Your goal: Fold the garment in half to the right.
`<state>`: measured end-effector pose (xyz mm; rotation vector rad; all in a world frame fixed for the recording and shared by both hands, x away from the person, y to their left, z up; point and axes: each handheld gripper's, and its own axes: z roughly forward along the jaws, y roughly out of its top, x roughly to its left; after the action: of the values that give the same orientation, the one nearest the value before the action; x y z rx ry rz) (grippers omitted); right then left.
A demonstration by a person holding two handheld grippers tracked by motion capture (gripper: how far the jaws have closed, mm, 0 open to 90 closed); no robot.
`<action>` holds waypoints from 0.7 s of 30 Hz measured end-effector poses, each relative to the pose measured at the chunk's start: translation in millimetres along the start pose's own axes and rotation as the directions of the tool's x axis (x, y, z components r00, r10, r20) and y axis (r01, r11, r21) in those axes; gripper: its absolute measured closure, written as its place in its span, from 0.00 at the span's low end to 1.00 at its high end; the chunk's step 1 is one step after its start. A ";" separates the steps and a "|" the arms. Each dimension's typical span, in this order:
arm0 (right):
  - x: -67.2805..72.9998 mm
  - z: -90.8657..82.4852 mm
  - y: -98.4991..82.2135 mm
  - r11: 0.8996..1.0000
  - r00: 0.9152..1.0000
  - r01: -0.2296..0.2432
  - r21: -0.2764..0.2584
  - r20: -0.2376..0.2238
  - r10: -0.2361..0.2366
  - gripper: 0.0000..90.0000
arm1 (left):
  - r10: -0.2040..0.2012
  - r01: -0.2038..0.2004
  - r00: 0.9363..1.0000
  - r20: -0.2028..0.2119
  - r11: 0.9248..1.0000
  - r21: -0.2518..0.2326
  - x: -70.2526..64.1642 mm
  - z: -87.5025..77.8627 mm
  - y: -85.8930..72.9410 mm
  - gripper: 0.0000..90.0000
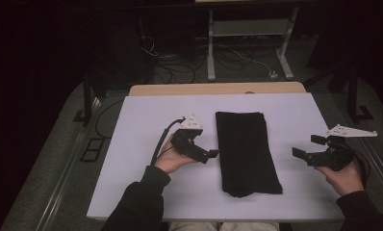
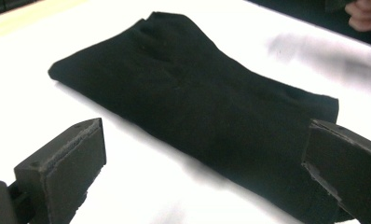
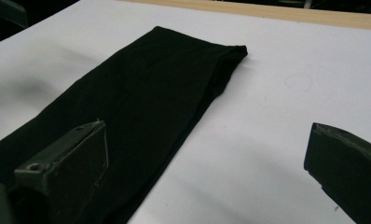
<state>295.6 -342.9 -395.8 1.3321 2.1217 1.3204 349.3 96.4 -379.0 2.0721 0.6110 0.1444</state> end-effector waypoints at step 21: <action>2.5 -9.4 -14.9 1.000 1.000 0.000 -0.014 -0.006 -0.001 0.00 | -0.049 0.044 0.994 -0.100 0.998 -0.046 23.8 -49.4 -30.9 0.00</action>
<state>280.0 -348.0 -402.6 1.3236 2.1128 1.3382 342.2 158.9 -380.4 2.0157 0.7114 0.2351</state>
